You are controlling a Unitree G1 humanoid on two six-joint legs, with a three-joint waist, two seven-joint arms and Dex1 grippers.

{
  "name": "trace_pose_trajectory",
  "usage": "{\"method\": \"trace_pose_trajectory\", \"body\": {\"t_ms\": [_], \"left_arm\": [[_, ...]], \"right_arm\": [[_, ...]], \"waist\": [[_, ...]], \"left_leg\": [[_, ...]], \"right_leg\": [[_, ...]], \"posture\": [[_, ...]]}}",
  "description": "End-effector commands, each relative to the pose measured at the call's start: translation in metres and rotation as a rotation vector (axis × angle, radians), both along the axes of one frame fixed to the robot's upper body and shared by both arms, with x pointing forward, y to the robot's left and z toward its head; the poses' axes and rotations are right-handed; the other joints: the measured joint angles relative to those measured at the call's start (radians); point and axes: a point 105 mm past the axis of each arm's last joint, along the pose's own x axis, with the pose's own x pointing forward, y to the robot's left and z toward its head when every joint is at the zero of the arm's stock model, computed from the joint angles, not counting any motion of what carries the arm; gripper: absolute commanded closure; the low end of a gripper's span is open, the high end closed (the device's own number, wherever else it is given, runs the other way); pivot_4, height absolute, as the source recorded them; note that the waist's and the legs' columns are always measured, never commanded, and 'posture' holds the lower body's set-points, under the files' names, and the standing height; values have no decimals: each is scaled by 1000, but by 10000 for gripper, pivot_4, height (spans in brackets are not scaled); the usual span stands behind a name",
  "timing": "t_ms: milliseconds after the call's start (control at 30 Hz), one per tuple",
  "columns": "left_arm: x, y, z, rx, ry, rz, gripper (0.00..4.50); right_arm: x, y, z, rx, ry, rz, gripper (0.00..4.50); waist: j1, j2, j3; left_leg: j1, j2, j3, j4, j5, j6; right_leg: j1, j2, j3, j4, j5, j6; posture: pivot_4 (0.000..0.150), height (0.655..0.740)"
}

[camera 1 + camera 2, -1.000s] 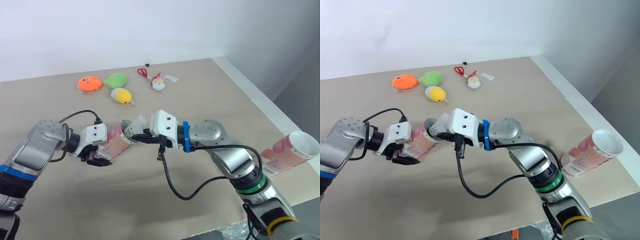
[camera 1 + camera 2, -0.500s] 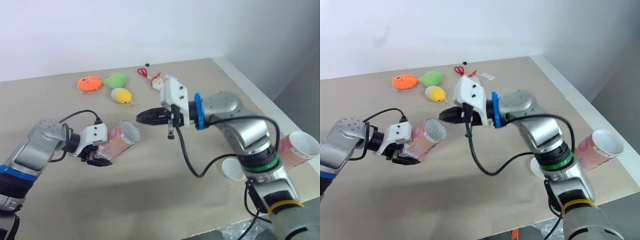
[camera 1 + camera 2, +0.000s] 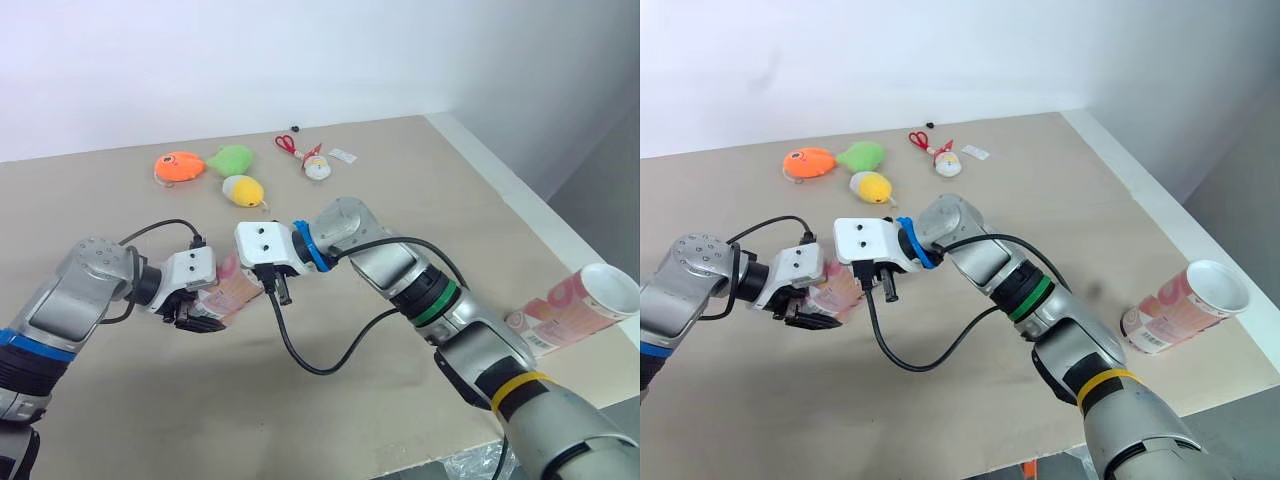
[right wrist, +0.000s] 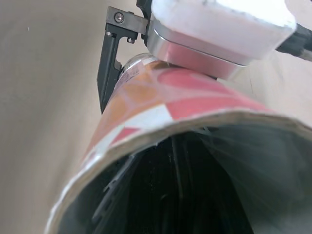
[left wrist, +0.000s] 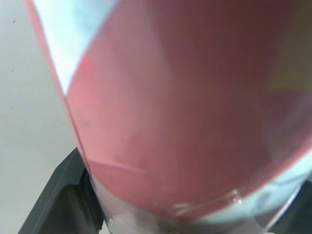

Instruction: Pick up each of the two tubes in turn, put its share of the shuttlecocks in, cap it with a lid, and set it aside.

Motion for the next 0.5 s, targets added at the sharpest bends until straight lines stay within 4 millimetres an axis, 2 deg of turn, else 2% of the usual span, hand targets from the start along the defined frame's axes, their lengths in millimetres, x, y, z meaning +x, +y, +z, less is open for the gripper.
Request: {"method": "trace_pose_trajectory", "body": {"t_ms": [33, 133, 233, 367, 500], "left_arm": [[-5, -6, -5, -3, 10, -18, 11562], [-6, -5, -5, -5, 11, -13, 11562], [-7, -6, -6, -7, 12, -11, 11562], [-8, -10, -4, -33, 8, -28, 11562], [-8, -18, -1, -79, -14, -47, 11562]], "right_arm": [[-15, 14, 7, 24, -6, 81, 44777], [-18, 8, 20, 71, 9, 86, 44777], [-18, -8, 38, 98, -8, 68, 44777], [-18, -46, 71, 128, -38, 18, 44777], [-21, -84, 83, 137, -26, -56, 44777]], "waist": [[-1, 0, 0], [-1, 0, 0], [2, 0, 0], [4, 0, 0], [5, 0, 0]], "left_leg": [[0, 0, 0, 0, 0, 0], [0, 2, -1, 0, 0, 0], [0, 2, -2, 0, 0, 0], [-1, 1, -4, 0, 0, 0], [-2, -3, -5, 0, 0, 0]], "right_leg": [[0, 1, 0, 0, 0, 0], [0, 4, -1, 1, -1, 0], [0, 3, -2, 1, -1, -1], [0, -1, -2, 1, -1, -2], [0, -6, -3, 0, -3, 1]], "posture": [[1500, 7400], [1500, 7400], [1500, 7400], [1500, 7400], [1500, 7400]]}}
